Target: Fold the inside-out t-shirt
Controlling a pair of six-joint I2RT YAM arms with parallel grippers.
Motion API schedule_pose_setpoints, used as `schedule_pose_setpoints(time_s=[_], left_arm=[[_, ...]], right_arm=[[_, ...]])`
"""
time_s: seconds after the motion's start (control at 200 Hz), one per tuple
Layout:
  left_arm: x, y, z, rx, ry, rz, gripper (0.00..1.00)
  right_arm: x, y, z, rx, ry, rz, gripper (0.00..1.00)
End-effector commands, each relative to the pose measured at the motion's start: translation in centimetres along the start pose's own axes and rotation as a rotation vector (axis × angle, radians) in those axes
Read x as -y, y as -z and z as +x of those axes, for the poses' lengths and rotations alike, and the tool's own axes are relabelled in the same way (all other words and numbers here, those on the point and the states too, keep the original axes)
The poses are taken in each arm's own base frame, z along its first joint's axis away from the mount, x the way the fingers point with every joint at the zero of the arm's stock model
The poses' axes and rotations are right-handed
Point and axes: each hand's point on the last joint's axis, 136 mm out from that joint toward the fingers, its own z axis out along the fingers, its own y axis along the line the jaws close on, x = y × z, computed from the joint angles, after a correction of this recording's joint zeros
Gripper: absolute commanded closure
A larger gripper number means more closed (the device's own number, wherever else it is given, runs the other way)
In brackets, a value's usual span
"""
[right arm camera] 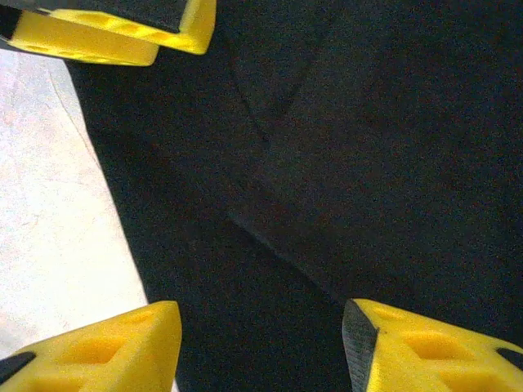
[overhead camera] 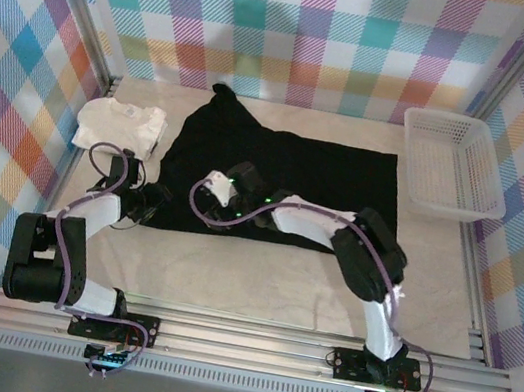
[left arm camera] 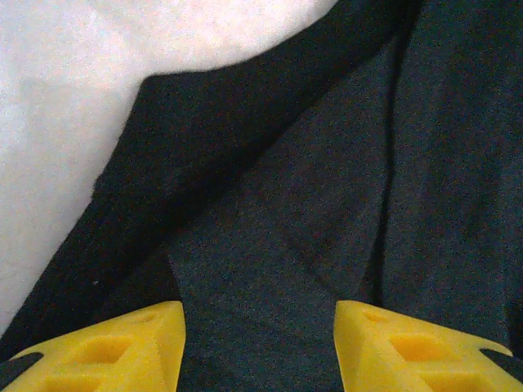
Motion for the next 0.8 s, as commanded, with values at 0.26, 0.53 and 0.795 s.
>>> schedule_pose_setpoints(time_s=[0.26, 0.53, 0.795], left_arm=[[-1.5, 0.1, 0.8, 0.0, -0.001, -0.019, 0.49], [-1.7, -0.1, 0.9, -0.003, -0.005, -0.026, 0.48], [-0.8, 0.9, 0.4, 0.014, -0.009, 0.0, 0.46]], right_arm=[[0.6, -3.8, 0.3, -0.102, 0.11, 0.032, 0.51], [1.6, -3.4, -1.4, -0.047, 0.074, 0.083, 0.92], [5.0, -0.2, -4.2, 0.087, -0.129, 0.107, 1.0]])
